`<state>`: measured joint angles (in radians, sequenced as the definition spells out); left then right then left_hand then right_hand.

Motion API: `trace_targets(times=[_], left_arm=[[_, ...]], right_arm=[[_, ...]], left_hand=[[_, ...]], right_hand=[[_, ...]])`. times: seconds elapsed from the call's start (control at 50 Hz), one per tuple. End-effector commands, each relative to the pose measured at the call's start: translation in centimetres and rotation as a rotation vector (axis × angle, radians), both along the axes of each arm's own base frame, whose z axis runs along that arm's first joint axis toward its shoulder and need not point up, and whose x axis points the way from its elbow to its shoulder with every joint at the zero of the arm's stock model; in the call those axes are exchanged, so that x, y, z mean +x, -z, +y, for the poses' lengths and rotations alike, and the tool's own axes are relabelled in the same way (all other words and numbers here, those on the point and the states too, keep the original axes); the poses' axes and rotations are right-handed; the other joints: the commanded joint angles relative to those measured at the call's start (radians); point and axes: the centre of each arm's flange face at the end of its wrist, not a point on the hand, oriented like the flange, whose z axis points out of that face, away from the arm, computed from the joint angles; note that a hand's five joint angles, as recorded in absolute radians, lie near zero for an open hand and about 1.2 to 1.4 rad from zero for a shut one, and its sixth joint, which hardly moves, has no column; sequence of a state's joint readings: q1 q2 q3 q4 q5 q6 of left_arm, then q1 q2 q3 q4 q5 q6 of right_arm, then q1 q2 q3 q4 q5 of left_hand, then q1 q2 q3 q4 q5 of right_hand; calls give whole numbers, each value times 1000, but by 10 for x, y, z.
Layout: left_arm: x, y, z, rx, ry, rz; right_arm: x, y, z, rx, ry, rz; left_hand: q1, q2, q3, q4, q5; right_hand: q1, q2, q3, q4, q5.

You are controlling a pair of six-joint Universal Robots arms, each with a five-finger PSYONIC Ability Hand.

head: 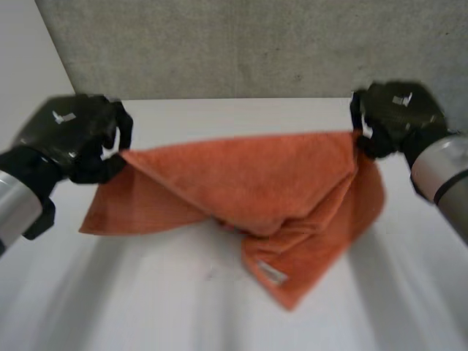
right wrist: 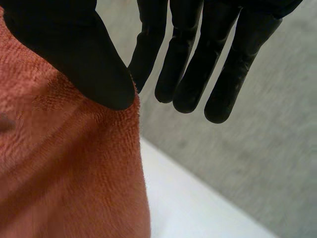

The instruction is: Fold the laundry

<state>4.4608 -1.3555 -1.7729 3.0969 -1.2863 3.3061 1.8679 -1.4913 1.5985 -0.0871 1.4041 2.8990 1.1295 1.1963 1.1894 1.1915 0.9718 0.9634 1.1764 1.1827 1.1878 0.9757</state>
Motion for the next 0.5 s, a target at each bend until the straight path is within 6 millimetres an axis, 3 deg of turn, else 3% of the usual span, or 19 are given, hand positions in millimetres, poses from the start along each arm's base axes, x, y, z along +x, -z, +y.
trace_targets(times=[0.02, 0.04, 0.1, 0.12, 0.16, 0.2, 0.26, 0.28, 0.3, 0.38, 0.42, 0.5], left_arm=[[1, -17, 8, 16, 0, 155], [1, -17, 8, 16, 0, 155], [-1, 3, -5, 87, -14, 136], [-1, 3, -5, 88, -14, 136], [1, 23, -21, 163, -47, 115], [2, 28, -25, 179, -59, 111], [8, 47, -40, 236, -119, 90], [9, 50, -42, 245, -130, 86], [10, 53, -44, 253, -138, 83], [10, 62, -49, 277, -152, 75], [10, 63, -51, 274, -154, 76], [10, 64, -54, 255, -155, 81]], right_arm=[[51, -27, -17, -85, -158, -59], [73, -13, -21, -50, -213, -59], [101, 12, -20, 14, -278, -35], [119, 39, -22, 94, -307, 0], [123, 47, -23, 119, -313, 12], [130, 75, -34, 209, -292, 56], [130, 80, -35, 229, -276, 68], [121, 76, -38, 255, -191, 96], [117, 72, -37, 255, -165, 100], [107, 54, -33, 232, -110, 92], [91, 34, -17, 218, -92, 88], [55, 36, -5, 262, -55, 96]], left_hand=[[267, 200, 207, 205, 250], [267, 200, 207, 205, 250], [267, 200, 207, 205, 250], [267, 200, 207, 205, 250], [267, 200, 207, 205, 250], [267, 200, 207, 205, 250], [267, 200, 207, 205, 250], [267, 200, 207, 205, 250], [267, 200, 207, 205, 250], [267, 200, 207, 205, 250], [267, 200, 207, 205, 250], [267, 200, 207, 205, 250]], right_hand=[[433, 220, 214, 208, 246], [433, 220, 214, 208, 246], [433, 220, 214, 208, 246], [433, 220, 214, 208, 246], [433, 220, 214, 208, 246], [433, 220, 214, 208, 246], [425, 212, 206, 201, 238], [-563, -776, -782, -788, -750], [-669, -882, -888, -893, -856], [-723, -936, -942, -947, -910], [-743, -956, -963, -968, -930], [-653, -866, -872, -877, -840]])
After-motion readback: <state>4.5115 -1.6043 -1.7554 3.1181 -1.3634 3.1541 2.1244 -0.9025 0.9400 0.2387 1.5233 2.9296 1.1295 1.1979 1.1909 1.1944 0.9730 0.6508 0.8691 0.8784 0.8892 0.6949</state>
